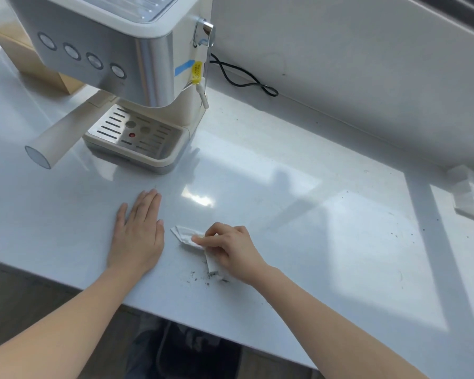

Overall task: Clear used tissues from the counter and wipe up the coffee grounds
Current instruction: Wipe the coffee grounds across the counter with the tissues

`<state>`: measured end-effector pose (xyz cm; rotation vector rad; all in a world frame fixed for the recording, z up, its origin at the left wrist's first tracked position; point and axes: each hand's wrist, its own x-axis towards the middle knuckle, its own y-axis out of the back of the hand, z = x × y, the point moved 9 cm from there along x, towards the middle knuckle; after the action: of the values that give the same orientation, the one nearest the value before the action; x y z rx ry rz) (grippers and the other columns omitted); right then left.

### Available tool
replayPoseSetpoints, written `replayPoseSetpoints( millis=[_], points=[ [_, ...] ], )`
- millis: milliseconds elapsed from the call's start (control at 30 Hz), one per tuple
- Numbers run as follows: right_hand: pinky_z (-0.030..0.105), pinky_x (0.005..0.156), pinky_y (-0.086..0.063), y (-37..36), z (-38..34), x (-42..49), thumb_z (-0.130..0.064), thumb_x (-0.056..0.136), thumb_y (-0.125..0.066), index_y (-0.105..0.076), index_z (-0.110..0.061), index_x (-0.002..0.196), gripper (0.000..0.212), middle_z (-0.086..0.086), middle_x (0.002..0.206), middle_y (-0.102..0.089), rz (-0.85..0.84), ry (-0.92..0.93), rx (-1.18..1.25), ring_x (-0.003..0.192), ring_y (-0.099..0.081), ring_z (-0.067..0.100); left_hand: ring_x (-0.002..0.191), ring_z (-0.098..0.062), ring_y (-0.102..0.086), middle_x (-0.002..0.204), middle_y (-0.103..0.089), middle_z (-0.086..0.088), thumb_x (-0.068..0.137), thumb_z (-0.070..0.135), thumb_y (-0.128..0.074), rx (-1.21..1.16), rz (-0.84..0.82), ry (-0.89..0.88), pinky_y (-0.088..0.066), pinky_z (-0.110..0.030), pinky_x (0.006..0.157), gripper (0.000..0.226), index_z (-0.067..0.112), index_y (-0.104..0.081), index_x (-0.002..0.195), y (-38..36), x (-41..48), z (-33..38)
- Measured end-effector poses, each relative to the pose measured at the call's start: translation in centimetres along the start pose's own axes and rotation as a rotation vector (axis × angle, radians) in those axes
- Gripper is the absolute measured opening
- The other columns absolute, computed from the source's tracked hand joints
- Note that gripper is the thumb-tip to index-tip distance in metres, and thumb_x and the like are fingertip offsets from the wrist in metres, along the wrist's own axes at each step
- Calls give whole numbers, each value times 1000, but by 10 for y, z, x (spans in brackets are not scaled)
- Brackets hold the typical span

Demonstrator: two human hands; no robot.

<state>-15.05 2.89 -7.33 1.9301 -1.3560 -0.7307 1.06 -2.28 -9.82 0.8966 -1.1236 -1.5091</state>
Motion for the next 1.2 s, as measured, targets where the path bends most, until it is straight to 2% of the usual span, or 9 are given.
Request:
replayPoseSetpoints(
  millis=[167, 233, 333, 467, 567, 767, 900, 1000, 1200],
  points=[
    [34, 83, -45, 32, 17, 11, -12, 91, -51, -64, -19, 114, 27, -3, 89, -56, 178, -212, 288, 86, -58, 18, 144, -17, -21, 155, -28, -2, 88, 25, -25, -16, -5, 8, -9, -43, 116, 59, 11, -28, 145, 0, 0, -1],
    [34, 79, -43, 58, 28, 16, -16, 90, -50, -60, -19, 113, 25, 2, 87, -55, 266, -225, 237, 81, -55, 19, 144, -17, -20, 155, -27, -2, 88, 26, -25, -20, -6, 6, -8, -43, 116, 59, 11, -27, 145, 0, 0, -1],
    [36, 79, -41, 93, 63, 18, -13, 91, -50, -59, -17, 118, 29, -1, 92, -52, 349, -318, 101, 87, -55, 20, 144, -17, -20, 155, -27, -2, 88, 25, -26, -41, -6, 4, -8, -43, 117, 59, 11, -28, 145, 0, 0, 0],
    [37, 86, -41, 115, 126, -3, -11, 89, -48, -60, -19, 110, 26, 1, 103, -58, 376, -579, -70, 97, -57, 23, 144, -17, -18, 156, -24, -1, 91, 22, -30, -33, -15, 6, -7, -43, 117, 56, 11, -25, 146, 0, 0, 1],
    [33, 74, -40, 118, 144, -4, -7, 87, -47, -60, -17, 105, 24, 4, 102, -59, 399, -676, -74, 96, -56, 26, 145, -16, -17, 156, -23, -1, 93, 20, -33, -9, -21, 13, -6, -42, 117, 55, 11, -23, 147, -1, 0, 0],
    [32, 71, -38, 110, 115, 66, -4, 90, -45, -61, -14, 107, 25, 11, 109, -59, 318, -588, -189, 105, -53, 30, 145, -14, -15, 157, -21, 1, 90, 27, -20, -6, -37, 17, -4, -41, 117, 60, 13, -22, 148, -3, 0, -2],
    [32, 70, -35, 74, 62, 107, -6, 87, -48, -64, -15, 103, 24, 12, 107, -61, 238, -418, -210, 103, -52, 33, 145, -15, -14, 157, -20, 0, 90, 31, -11, 18, -44, 7, -5, -41, 117, 62, 12, -20, 148, -4, -1, -2],
    [35, 71, -41, 35, 15, 124, -3, 85, -47, -65, -16, 102, 28, 11, 102, -60, 145, -260, -183, 98, -49, 31, 145, -16, -17, 156, -22, -3, 90, 32, -12, -9, -32, 13, -8, -42, 117, 62, 9, -20, 147, -2, 1, -1],
    [30, 76, -41, -8, -40, 105, 6, 83, -43, -67, -14, 100, 35, 6, 99, -63, -12, -14, -130, 92, -48, 27, 142, -18, -23, 156, -20, -7, 91, 32, -16, -172, 10, 37, -10, -39, 118, 62, 6, -18, 147, 8, -1, -3]
  ],
)
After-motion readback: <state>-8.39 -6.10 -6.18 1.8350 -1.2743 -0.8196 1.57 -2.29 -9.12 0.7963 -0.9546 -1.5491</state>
